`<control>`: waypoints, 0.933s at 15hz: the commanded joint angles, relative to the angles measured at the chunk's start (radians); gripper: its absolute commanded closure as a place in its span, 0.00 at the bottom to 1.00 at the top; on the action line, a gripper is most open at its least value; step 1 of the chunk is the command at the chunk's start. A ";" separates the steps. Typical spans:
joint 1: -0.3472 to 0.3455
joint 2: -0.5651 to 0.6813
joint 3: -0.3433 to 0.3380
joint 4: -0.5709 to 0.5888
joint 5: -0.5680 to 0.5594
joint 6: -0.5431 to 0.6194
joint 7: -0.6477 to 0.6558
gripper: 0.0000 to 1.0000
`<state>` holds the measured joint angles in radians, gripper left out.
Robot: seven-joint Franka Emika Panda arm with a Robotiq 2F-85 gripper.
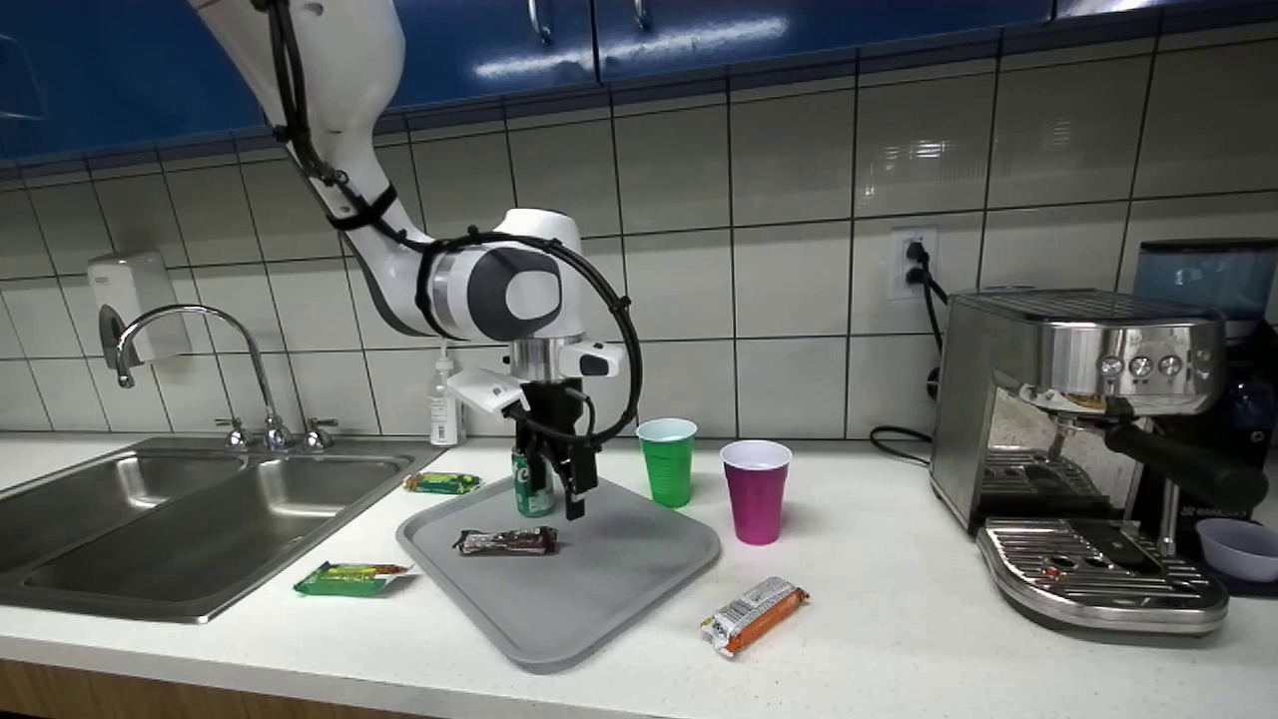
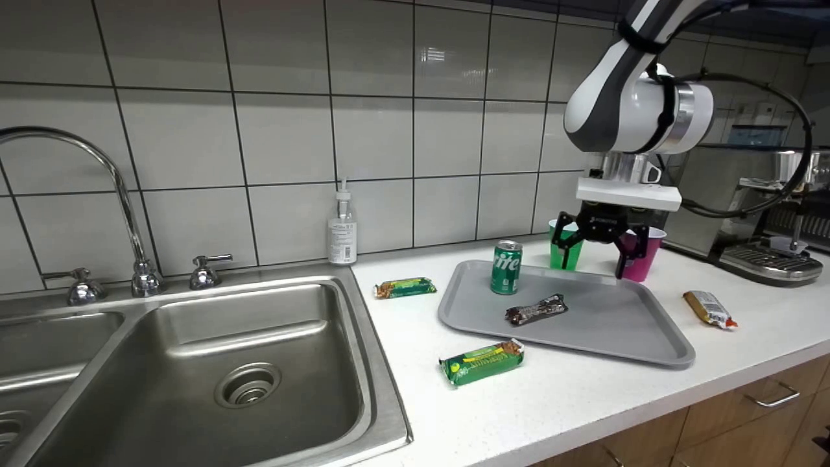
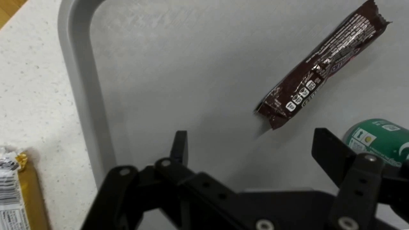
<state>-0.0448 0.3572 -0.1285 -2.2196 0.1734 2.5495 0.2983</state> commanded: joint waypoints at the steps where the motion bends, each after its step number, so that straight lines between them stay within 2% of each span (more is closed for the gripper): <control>1: 0.041 -0.023 -0.006 -0.035 -0.017 0.007 0.112 0.00; 9: 0.127 0.012 -0.025 -0.003 -0.065 -0.047 0.344 0.00; 14: 0.153 0.054 -0.023 0.035 -0.081 -0.045 0.460 0.00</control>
<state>0.0881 0.3845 -0.1398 -2.2301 0.1168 2.5384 0.6766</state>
